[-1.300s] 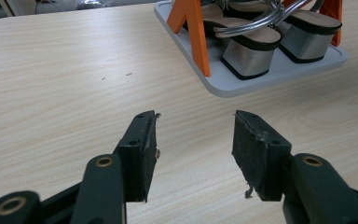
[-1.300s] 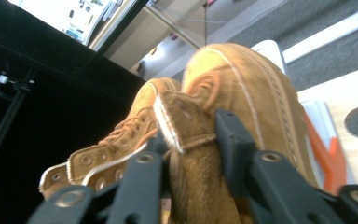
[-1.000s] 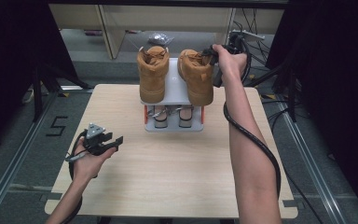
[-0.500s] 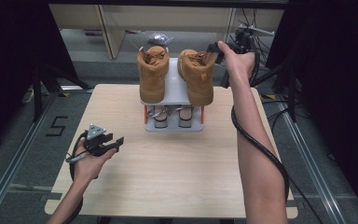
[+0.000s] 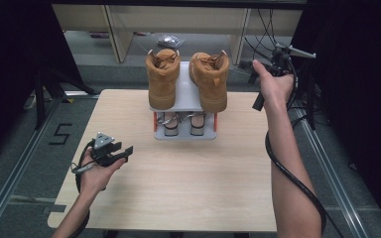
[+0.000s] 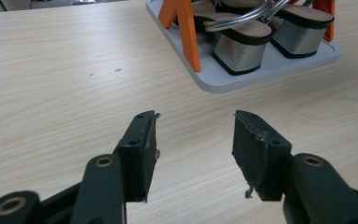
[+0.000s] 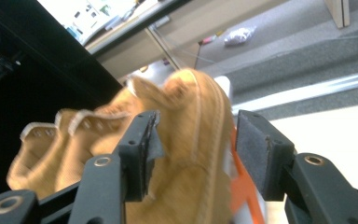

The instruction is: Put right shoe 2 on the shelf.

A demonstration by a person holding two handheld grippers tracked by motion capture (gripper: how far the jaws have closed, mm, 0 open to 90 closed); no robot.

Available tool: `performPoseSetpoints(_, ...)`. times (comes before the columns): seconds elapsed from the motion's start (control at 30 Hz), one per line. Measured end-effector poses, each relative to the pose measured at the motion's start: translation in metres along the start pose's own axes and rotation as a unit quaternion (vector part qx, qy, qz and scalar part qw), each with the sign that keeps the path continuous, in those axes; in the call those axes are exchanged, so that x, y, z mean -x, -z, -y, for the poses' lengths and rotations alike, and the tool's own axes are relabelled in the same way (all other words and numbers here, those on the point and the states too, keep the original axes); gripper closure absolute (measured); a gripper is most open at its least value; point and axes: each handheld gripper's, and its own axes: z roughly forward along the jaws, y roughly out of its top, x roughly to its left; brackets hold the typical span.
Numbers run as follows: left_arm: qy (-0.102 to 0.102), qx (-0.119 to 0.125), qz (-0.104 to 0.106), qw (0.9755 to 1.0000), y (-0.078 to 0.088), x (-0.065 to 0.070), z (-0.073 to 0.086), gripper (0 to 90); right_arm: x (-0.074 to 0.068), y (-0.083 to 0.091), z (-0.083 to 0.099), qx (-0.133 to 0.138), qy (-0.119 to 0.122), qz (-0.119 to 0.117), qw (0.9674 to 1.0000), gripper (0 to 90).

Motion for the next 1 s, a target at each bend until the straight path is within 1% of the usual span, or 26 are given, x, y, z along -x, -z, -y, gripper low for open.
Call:
performPoseSetpoints(0.03, 0.001, 0.0, 0.0, 1.0, 0.0, 0.0, 0.0, 48.9, 0.002, 0.0, 0.004, -0.003, -0.004, 0.004, 1.0, 53.4)
performPoseSetpoints(0.07, 0.0, 0.0, 0.0, 1.0, 0.0, 0.001, 0.0, 48.9, 0.007, 0.0, 0.008, -0.004, 0.012, 0.01, 0.9999, 56.4)
performPoseSetpoints(0.1, 0.0, -0.001, 0.0, 1.0, 0.0, 0.001, 0.0, 48.9, 0.01, 0.0, 0.015, -0.016, 0.006, 0.013, 0.9998, 59.3)
performPoseSetpoints(0.13, -0.001, -0.001, 0.0, 1.0, 0.0, 0.001, 0.001, 48.9, 0.016, -0.002, 0.02, -0.022, 0.025, 0.015, 0.9993, 62.7)
performPoseSetpoints(0.17, -0.001, -0.001, 0.0, 1.0, 0.0, 0.001, 0.001, 48.9, 0.018, -0.004, 0.025, -0.035, 0.026, 0.019, 0.9989, 66.7)
performPoseSetpoints(0.23, -0.001, -0.001, 0.0, 1.0, 0.0, 0.001, 0.001, 48.9, 0.024, -0.007, 0.037, -0.051, 0.042, 0.02, 0.9976, 73.9)
performPoseSetpoints(0.27, 0.0, -0.001, -0.001, 1.0, 0.0, 0.001, 0.001, 48.9, 0.025, -0.008, 0.042, -0.06, 0.036, 0.015, 0.9974, 76.8)
performPoseSetpoints(0.3, 0.0, -0.001, 0.0, 1.0, 0.0, 0.001, 0.001, 48.9, 0.026, -0.01, 0.05, -0.072, 0.037, 0.012, 0.9966, 80.0)
performPoseSetpoints(0.33, -0.001, -0.002, 0.0, 1.0, 0.0, 0.001, 0.001, 48.9, 0.028, -0.01, 0.054, -0.078, 0.046, 0.011, 0.9959, 82.2)
performPoseSetpoints(0.37, -0.001, -0.002, -0.001, 1.0, 0.0, 0.0, 0.001, 48.9, 0.028, -0.011, 0.06, -0.085, 0.044, 0.005, 0.9953, 84.0)
performPoseSetpoints(0.4, -0.002, -0.003, 0.0, 1.0, 0.0, 0.0, 0.001, 48.9, 0.03, -0.012, 0.066, -0.091, 0.053, 0.006, 0.9944, 86.4)
performPoseSetpoints(0.43, -0.002, -0.007, -0.004, 1.0, 0.001, 0.0, 0.001, 48.9, 0.028, -0.012, 0.069, -0.094, 0.048, 0.004, 0.9944, 87.9)
performPoseSetpoints(0.47, -0.002, -0.009, -0.005, 0.9999, 0.001, 0.001, 0.001, 48.9, 0.028, -0.013, 0.075, -0.099, 0.055, 0.006, 0.9936, 89.7)
performPoseSetpoints(0.5, -0.002, -0.008, -0.005, 0.9999, 0.001, 0.001, 0.001, 48.9, 0.028, -0.013, 0.078, -0.103, 0.068, 0.0, 0.9924, 90.0)
performPoseSetpoints(0.57, -0.001, -0.002, 0.0, 1.0, 0.0, 0.0, 0.001, 48.9, 0.022, -0.013, 0.085, -0.111, 0.061, -0.002, 0.9919, 90.0)
performPoseSetpoints(0.63, 0.0, -0.002, 0.0, 1.0, 0.0, 0.001, 0.001, 48.9, 0.02, -0.014, 0.09, -0.109, 0.088, -0.001, 0.9901, 90.0)
performPoseSetpoints(0.67, 0.0, -0.002, -0.001, 1.0, 0.0, 0.001, 0.002, 49.0, 0.018, -0.014, 0.091, -0.113, 0.085, -0.006, 0.9899, 90.0)
performPoseSetpoints(0.7, 0.001, -0.001, 0.0, 1.0, 0.0, 0.001, 0.002, 49.0, 0.017, -0.015, 0.093, -0.113, 0.099, -0.002, 0.9886, 90.0)
performPoseSetpoints(0.73, 0.0, -0.003, 0.0, 1.0, 0.0, 0.002, 0.002, 48.9, 0.017, -0.016, 0.094, -0.114, 0.104, -0.008, 0.988, 90.0)
performPoseSetpoints(0.77, 0.0, -0.002, 0.001, 1.0, -0.001, 0.002, 0.002, 48.9, 0.015, -0.017, 0.096, -0.113, 0.106, -0.008, 0.9879, 90.0)
performPoseSetpoints(0.8, -0.001, -0.003, 0.001, 1.0, -0.001, 0.002, 0.002, 48.9, 0.013, -0.018, 0.097, -0.117, 0.093, -0.012, 0.9887, 90.0)
performPoseSetpoints(0.83, 0.0, -0.004, 0.001, 1.0, -0.001, 0.002, 0.002, 48.9, 0.013, -0.02, 0.098, -0.115, 0.103, -0.013, 0.9879, 90.0)
performPoseSetpoints(0.87, -0.001, -0.005, 0.002, 1.0, -0.001, 0.002, 0.002, 48.9, 0.012, -0.021, 0.098, -0.114, 0.101, -0.01, 0.9883, 90.0)
performPoseSetpoints(0.93, -0.001, -0.005, 0.002, 1.0, -0.001, 0.002, 0.003, 48.9, 0.01, -0.023, 0.098, -0.112, 0.113, -0.004, 0.9872, 90.0)
performPoseSetpoints(0.97, -0.001, -0.006, 0.002, 1.0, -0.002, 0.001, 0.003, 48.9, 0.007, -0.022, 0.099, -0.113, 0.103, -0.002, 0.9883, 90.0)
performPoseSetpoints(1.0, -0.001, -0.006, 0.001, 1.0, -0.002, 0.001, 0.003, 48.9, 0.007, -0.022, 0.099, -0.111, 0.099, -0.001, 0.9889, 90.0)
